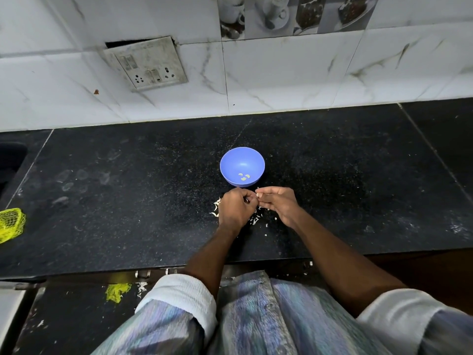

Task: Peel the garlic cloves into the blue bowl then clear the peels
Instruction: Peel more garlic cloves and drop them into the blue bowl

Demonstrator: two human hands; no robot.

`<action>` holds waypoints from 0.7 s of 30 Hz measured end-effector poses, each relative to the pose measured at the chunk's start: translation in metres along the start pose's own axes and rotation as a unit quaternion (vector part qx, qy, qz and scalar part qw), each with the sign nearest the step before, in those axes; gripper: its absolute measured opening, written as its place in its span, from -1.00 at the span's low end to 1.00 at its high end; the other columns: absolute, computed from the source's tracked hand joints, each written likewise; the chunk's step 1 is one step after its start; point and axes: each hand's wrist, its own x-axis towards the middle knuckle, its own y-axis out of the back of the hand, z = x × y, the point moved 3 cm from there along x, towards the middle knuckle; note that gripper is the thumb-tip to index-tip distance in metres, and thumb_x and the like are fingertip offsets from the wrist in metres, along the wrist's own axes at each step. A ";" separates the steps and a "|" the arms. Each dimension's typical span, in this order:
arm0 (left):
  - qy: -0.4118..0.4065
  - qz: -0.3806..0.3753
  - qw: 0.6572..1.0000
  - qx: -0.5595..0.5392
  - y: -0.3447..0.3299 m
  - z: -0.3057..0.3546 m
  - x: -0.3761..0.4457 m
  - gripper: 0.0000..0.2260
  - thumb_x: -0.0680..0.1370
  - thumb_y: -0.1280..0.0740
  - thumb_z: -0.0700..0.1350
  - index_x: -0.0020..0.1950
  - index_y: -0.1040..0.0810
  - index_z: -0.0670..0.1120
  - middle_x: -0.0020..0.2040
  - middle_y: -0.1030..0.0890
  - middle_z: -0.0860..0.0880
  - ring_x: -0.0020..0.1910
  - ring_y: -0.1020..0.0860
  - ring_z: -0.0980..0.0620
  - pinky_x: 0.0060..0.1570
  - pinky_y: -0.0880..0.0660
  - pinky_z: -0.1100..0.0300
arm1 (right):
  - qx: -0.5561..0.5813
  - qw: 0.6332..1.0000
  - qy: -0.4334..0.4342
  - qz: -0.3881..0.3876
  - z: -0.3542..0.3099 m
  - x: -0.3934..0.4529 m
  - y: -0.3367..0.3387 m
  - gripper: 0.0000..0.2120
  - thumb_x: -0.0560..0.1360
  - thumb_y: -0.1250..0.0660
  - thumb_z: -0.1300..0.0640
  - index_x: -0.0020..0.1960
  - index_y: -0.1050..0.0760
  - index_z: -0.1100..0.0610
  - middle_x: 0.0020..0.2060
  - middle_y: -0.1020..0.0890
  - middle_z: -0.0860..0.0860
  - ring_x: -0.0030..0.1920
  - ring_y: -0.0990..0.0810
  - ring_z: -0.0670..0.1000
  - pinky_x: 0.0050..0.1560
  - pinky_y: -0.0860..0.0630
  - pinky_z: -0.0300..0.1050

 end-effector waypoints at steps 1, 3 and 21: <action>0.003 -0.003 1.000 -0.013 -0.001 -0.001 0.000 -0.92 0.46 -0.45 -0.02 -0.19 -0.71 0.02 -0.30 -0.69 0.14 -0.31 -0.64 0.11 -0.24 -0.61 0.10 | 0.003 1.000 -0.002 0.000 0.000 0.000 -0.001 -0.82 0.51 -0.46 0.39 0.11 -0.65 0.34 -0.05 -0.74 0.21 -0.06 -0.74 0.06 -0.04 -0.68 -0.15; -0.001 -0.005 0.999 -0.039 -0.002 -0.002 0.001 -0.94 0.44 -0.48 -0.03 -0.18 -0.73 0.01 -0.30 -0.69 0.15 -0.31 -0.65 0.14 -0.22 -0.61 0.10 | 0.005 1.000 -0.004 0.002 -0.001 -0.001 -0.002 -0.82 0.51 -0.45 0.40 0.11 -0.65 0.35 -0.07 -0.74 0.19 -0.09 -0.75 0.04 -0.10 -0.67 -0.18; 0.091 0.036 0.980 -0.172 -0.006 -0.016 0.000 -0.63 0.61 -0.42 0.04 -0.38 -0.59 -0.03 -0.48 -0.53 0.14 -0.47 -0.45 0.18 -0.30 -0.44 0.14 | 0.074 0.996 -0.046 0.019 0.002 0.000 -0.002 -0.82 0.51 -0.42 0.38 0.11 -0.63 0.35 -0.08 -0.74 0.25 -0.05 -0.75 0.11 0.08 -0.67 -0.09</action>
